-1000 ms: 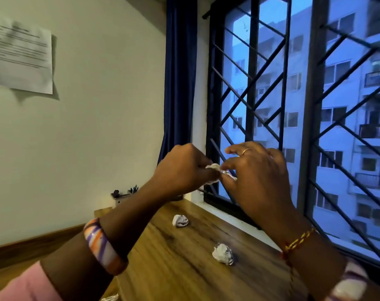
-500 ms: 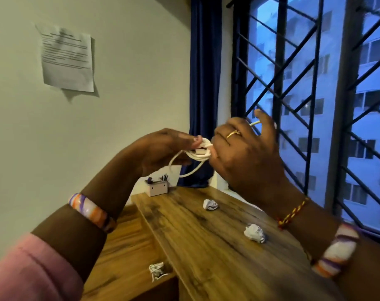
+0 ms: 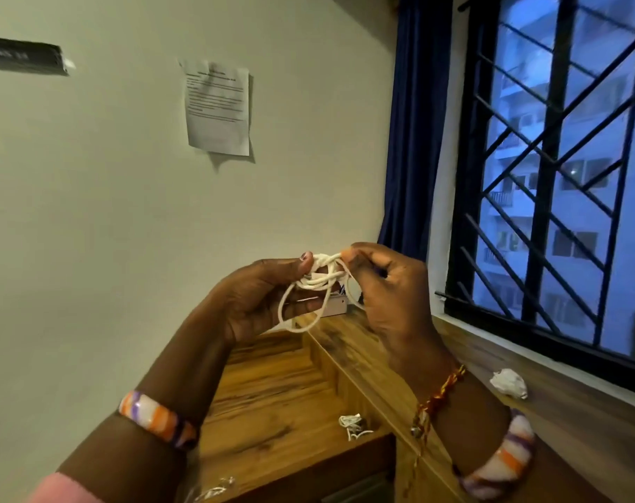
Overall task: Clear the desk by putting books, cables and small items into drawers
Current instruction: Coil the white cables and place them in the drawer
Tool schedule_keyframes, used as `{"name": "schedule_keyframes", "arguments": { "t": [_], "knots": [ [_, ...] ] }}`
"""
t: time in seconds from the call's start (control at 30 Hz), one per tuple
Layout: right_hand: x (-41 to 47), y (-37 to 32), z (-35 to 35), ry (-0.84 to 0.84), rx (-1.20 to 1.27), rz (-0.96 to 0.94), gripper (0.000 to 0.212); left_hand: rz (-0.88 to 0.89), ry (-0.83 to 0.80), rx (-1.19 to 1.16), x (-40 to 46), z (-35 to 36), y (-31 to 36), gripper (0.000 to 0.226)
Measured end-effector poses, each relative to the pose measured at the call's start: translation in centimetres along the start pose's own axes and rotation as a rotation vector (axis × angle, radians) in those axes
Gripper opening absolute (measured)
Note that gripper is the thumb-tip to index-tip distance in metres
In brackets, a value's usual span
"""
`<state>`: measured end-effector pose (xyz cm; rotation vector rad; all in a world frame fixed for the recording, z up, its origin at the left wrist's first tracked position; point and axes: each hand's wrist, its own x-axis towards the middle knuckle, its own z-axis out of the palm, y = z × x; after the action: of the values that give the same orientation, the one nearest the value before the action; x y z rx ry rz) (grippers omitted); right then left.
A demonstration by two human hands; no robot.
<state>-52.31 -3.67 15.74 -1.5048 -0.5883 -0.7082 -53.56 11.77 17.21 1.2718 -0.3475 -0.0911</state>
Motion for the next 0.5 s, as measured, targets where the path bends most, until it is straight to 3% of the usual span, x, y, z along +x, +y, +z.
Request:
{"name": "schedule_keyframes", "arguments": {
  "t": [0.1,0.17,0.27,0.3,0.4,0.5],
  "knots": [
    [-0.6,-0.8,0.4,-0.089,0.197,0.186,0.014,-0.025,-0.006,-0.095,-1.4,-0.4,-0.7,0.026],
    [-0.4,-1.1,-0.2,-0.233,0.068,0.180,0.015,-0.011,0.072,0.052,-1.7,-0.5,-1.0,0.024],
    [0.3,-0.9,-1.2,-0.346,-0.294,0.037,0.005,0.158,0.298,0.488,-1.1,-0.5,-1.4,0.017],
    [0.6,-0.7,-1.4,-0.359,-0.425,-0.007,0.012,0.251,0.324,0.569,-0.7,-0.2,-1.5,0.013],
    [1.6,0.4,-1.8,-0.340,-0.783,-0.216,0.018,0.438,0.381,0.669,1.3,0.8,-1.7,0.004],
    [3.0,1.8,-2.2,-0.225,-0.934,-0.444,0.013,0.495,0.430,0.730,4.4,1.4,-2.2,0.006]
  ]
}}
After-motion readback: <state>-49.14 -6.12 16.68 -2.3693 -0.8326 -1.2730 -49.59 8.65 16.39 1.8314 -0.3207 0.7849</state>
